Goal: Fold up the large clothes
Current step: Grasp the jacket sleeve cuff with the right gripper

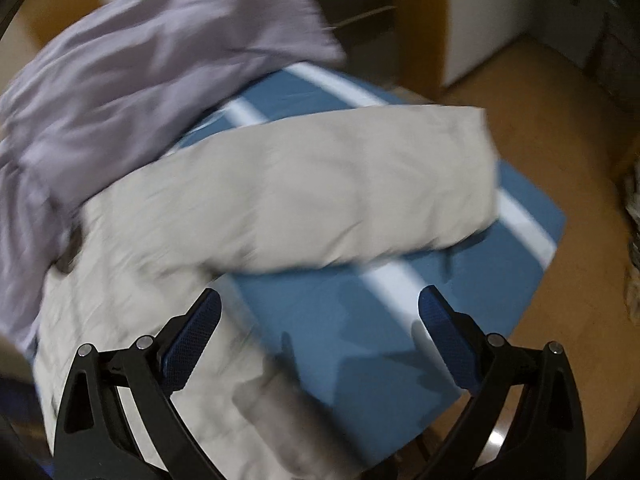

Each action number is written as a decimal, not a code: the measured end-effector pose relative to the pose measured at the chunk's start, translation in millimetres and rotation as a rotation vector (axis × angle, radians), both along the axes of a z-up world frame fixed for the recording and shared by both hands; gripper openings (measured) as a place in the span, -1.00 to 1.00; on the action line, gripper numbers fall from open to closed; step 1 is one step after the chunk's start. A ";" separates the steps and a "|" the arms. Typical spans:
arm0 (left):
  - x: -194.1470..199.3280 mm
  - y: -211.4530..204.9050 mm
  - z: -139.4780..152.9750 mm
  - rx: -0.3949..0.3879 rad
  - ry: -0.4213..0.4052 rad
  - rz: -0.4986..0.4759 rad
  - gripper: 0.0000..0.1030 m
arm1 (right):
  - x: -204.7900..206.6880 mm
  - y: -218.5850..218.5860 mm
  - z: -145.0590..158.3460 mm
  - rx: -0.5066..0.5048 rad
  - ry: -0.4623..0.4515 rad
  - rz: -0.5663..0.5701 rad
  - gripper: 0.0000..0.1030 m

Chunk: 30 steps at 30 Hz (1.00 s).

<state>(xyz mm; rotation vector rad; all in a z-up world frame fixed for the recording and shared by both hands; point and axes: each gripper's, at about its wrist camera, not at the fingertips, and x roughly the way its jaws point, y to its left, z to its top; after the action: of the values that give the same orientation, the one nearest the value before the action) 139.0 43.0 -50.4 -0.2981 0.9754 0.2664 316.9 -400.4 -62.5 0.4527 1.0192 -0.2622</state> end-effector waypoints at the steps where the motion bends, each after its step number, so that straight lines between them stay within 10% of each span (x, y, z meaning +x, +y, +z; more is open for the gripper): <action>1: 3.3 1.2 -1.5 -0.001 0.006 0.007 0.96 | 4.8 -13.9 -4.9 -0.004 0.014 -0.028 0.94; 21: 49.0 -5.0 -4.1 -0.006 0.035 0.074 0.96 | 51.1 -141.6 -72.2 0.067 0.115 -0.277 0.50; 30: 48.7 4.1 -9.8 -0.027 0.049 0.066 0.96 | 56.4 -130.6 -65.9 0.036 0.040 -0.202 -0.51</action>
<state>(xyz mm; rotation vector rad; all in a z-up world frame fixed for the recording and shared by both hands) 187.7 47.1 -60.2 -0.3507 1.0192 0.3222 373.3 -531.0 -128.4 0.5860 1.0196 -0.4350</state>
